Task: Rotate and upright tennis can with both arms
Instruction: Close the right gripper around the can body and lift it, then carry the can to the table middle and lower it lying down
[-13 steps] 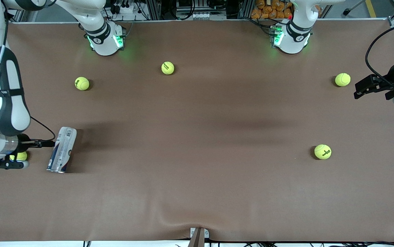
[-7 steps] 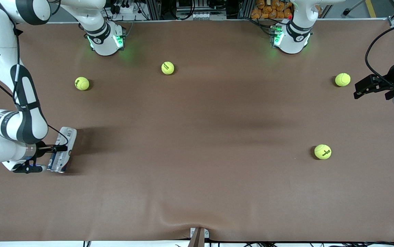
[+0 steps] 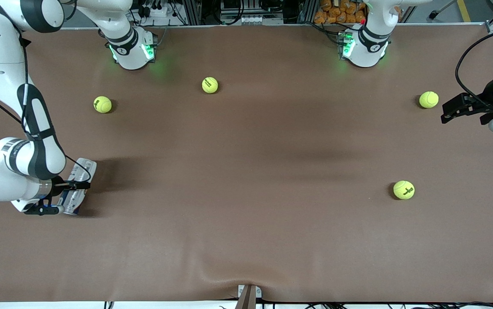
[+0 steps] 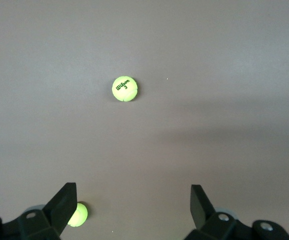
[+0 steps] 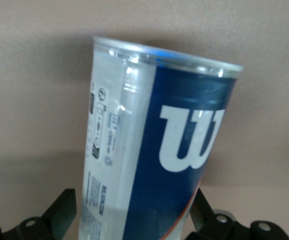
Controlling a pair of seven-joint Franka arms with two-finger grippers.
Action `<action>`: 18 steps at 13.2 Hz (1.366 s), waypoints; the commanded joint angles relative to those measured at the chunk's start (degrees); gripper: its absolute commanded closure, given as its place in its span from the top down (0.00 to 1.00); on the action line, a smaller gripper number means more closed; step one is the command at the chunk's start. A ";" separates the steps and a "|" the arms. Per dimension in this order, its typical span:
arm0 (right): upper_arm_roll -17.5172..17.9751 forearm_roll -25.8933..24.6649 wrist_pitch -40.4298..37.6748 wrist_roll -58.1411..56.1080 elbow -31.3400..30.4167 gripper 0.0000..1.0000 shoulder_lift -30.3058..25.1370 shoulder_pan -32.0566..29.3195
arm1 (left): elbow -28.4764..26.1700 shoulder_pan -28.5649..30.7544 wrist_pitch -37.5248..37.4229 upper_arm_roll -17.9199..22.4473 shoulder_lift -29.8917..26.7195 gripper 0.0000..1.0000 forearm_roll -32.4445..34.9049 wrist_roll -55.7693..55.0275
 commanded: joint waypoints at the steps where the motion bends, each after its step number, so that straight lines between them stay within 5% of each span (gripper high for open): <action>1: 0.45 1.08 0.60 -2.59 -0.71 1.00 -0.25 -0.25 | 0.55 0.18 -0.70 -0.23 0.21 1.00 -0.34 0.22; 2: 0.36 1.00 0.60 -4.09 -0.62 1.00 -0.34 0.10 | 0.55 0.18 -0.70 -0.15 0.21 1.00 -0.34 0.22; 5: 0.36 0.56 0.42 -7.42 -0.53 0.77 -0.34 0.37 | 0.46 0.26 -0.70 -0.15 0.21 1.00 -0.34 0.31; 12: 0.88 0.82 -6.07 -15.24 2.80 0.77 -1.66 8.61 | 0.38 0.18 -0.78 -0.15 0.21 1.00 -0.34 0.31; 18: 1.50 0.56 -4.51 -23.23 4.90 0.82 -6.23 28.20 | 0.38 0.18 -0.78 -0.15 0.21 1.00 -0.34 0.22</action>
